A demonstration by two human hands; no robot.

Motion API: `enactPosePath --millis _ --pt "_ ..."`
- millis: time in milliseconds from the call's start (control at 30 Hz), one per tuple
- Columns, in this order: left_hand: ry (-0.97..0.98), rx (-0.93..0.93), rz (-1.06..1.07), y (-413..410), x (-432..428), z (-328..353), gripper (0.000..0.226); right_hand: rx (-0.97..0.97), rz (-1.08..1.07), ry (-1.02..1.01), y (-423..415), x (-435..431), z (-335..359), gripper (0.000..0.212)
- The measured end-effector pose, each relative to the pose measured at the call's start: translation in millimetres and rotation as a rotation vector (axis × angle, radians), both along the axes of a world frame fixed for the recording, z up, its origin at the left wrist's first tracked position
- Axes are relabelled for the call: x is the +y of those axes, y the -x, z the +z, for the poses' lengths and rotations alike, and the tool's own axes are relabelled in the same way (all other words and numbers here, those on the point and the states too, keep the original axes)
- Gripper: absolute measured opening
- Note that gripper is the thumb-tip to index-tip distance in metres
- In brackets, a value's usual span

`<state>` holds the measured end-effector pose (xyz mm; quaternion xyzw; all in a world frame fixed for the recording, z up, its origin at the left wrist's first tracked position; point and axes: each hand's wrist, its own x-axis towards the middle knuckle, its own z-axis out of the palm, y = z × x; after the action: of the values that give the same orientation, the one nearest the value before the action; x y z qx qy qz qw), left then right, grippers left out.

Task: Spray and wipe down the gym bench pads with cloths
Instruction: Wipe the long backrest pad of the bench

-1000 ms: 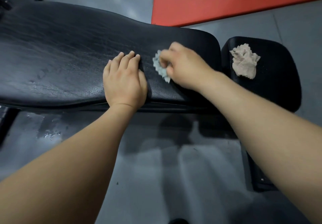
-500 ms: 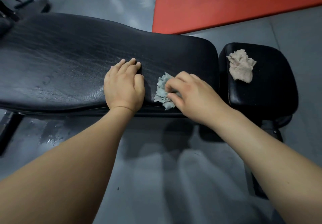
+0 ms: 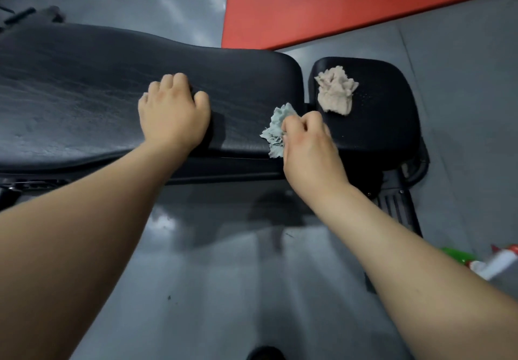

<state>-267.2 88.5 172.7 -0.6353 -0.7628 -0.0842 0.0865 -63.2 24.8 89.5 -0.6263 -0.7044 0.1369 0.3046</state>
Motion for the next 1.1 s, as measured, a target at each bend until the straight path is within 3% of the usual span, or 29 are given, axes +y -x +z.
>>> enactPosePath --millis 133,500,800,933,1100 --pt "0.044 0.0 -0.178 -33.0 2.7 -26.2 0.038 0.026 -0.034 0.048 7.7 7.6 6.8 0.038" --pt "-0.065 0.045 -0.183 -29.9 3.3 -42.2 0.046 -0.178 -0.06 0.391 26.0 90.5 20.4 0.071" --pt "-0.086 0.02 -0.194 -28.3 4.9 -43.8 0.049 -0.24 0.132 0.295 20.3 188.7 33.3 0.078" --pt "-0.116 -0.045 -0.208 -28.5 2.3 -42.1 0.038 -0.208 0.165 0.292 7.5 144.0 33.8 0.073" --pt "-0.137 -0.178 -0.231 -27.3 0.3 -36.7 0.033 -0.063 0.342 0.153 -2.0 25.0 18.7 0.061"
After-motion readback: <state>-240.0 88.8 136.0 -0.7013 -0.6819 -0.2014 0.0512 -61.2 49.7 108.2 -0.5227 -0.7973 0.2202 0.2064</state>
